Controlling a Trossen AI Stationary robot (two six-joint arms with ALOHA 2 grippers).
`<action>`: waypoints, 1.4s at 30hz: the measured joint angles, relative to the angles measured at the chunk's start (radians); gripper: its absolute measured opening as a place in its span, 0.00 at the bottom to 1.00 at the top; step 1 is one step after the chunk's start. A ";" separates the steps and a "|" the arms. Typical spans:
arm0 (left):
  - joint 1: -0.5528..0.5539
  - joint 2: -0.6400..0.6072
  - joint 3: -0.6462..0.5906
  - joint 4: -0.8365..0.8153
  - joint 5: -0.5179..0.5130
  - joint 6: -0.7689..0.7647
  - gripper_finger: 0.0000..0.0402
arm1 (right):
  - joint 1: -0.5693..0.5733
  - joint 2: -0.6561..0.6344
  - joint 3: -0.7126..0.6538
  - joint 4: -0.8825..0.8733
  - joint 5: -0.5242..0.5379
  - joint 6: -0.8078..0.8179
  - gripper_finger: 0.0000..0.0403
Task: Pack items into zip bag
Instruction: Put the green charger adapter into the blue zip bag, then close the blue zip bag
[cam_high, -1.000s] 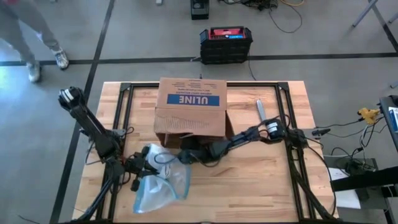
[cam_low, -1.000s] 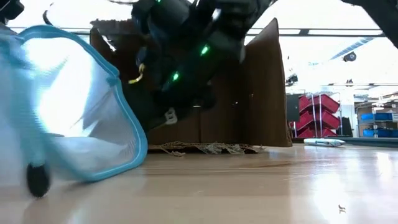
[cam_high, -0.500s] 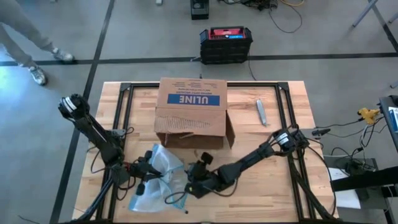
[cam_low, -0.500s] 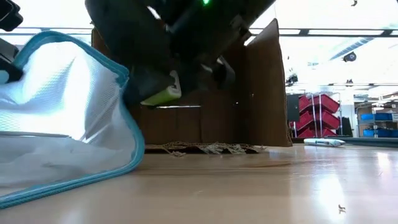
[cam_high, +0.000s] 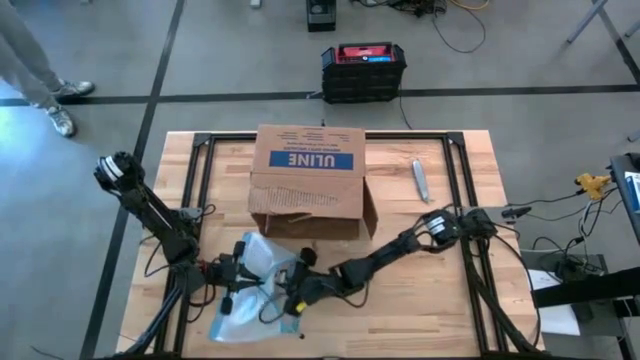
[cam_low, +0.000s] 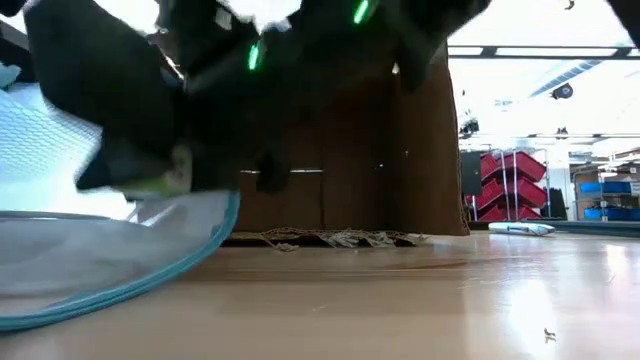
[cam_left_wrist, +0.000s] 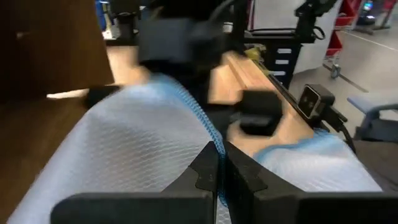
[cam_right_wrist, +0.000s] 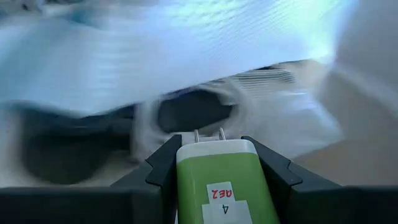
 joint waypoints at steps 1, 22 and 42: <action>0.000 0.003 0.000 0.002 0.002 0.001 0.00 | -0.013 0.012 0.000 0.038 -0.001 -0.031 0.31; -0.001 0.088 0.000 0.006 0.038 -0.073 0.00 | 0.021 -0.117 0.002 -0.182 -0.003 -0.137 0.62; 0.002 0.083 0.000 0.115 -0.087 -0.053 0.01 | 0.213 -0.184 0.001 -0.524 -0.007 0.033 0.47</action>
